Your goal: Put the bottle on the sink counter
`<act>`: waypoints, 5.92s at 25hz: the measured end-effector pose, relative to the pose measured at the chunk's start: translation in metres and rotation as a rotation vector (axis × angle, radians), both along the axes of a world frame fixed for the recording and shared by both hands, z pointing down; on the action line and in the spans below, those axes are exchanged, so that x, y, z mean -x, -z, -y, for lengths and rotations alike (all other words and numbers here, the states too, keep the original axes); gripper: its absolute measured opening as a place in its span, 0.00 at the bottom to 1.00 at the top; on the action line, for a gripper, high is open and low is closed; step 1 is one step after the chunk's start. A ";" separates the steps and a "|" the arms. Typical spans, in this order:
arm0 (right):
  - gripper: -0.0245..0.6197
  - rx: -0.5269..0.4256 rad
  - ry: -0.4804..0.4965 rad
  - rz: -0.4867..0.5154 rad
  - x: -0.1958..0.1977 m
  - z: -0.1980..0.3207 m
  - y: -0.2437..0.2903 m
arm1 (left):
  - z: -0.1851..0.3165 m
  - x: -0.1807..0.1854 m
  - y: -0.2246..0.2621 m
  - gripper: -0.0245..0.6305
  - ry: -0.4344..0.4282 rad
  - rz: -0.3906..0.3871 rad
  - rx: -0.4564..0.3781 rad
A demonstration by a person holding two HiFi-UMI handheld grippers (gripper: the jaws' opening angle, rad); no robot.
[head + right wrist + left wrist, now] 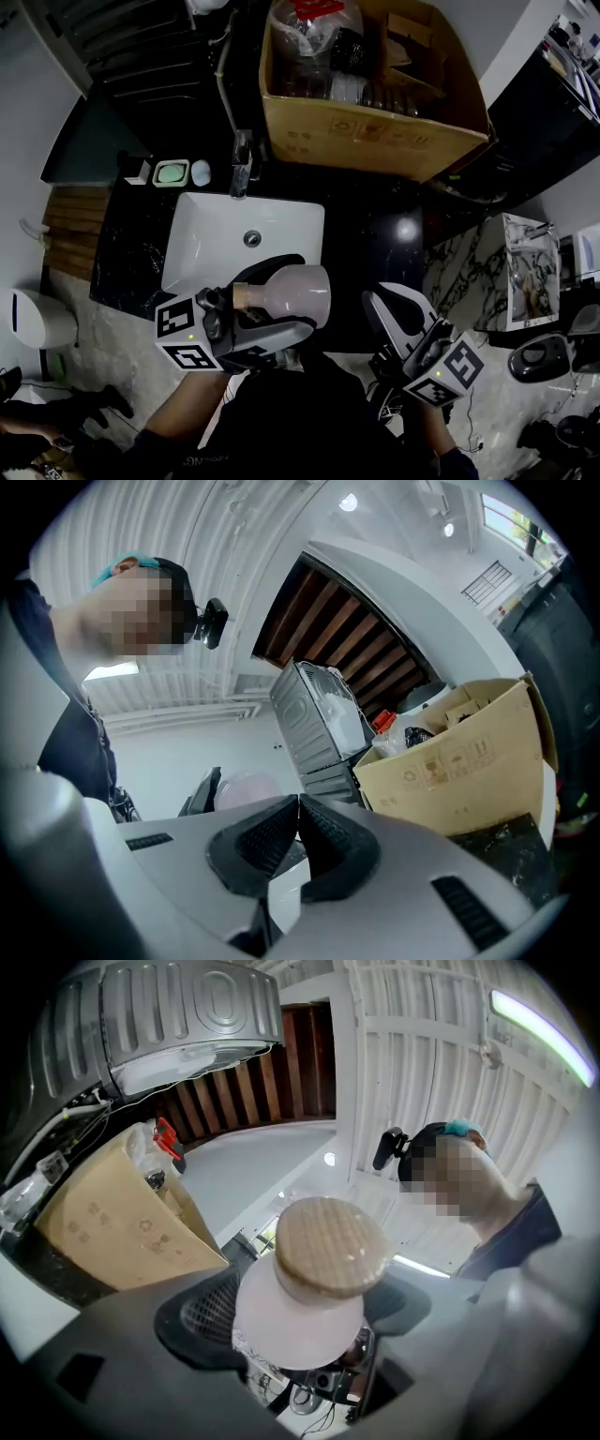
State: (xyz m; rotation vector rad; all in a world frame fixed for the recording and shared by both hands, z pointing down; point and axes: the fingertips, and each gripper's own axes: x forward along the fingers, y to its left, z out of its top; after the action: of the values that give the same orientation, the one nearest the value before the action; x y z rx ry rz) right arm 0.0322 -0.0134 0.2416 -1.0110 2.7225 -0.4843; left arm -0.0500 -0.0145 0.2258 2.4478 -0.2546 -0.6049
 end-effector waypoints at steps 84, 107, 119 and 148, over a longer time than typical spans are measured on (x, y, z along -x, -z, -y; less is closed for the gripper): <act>0.08 0.266 -0.031 -0.009 -0.068 0.177 -0.125 | 0.263 -0.093 -0.218 0.63 0.048 0.594 0.071; 0.08 0.313 -0.046 0.003 -0.077 0.182 -0.151 | 0.298 -0.111 -0.280 0.63 0.064 0.882 0.008; 0.08 0.328 -0.066 0.052 -0.081 0.192 -0.149 | 0.308 -0.117 -0.302 0.63 0.075 1.015 0.007; 0.08 0.341 -0.072 0.017 -0.097 0.189 -0.163 | 0.313 -0.127 -0.324 0.63 0.090 1.161 -0.007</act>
State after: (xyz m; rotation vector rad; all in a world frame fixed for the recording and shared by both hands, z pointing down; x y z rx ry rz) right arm 0.1292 -0.2028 0.4050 -1.1704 2.6308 -0.9625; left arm 0.0770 -0.3270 0.5500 2.5136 -0.7966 0.8517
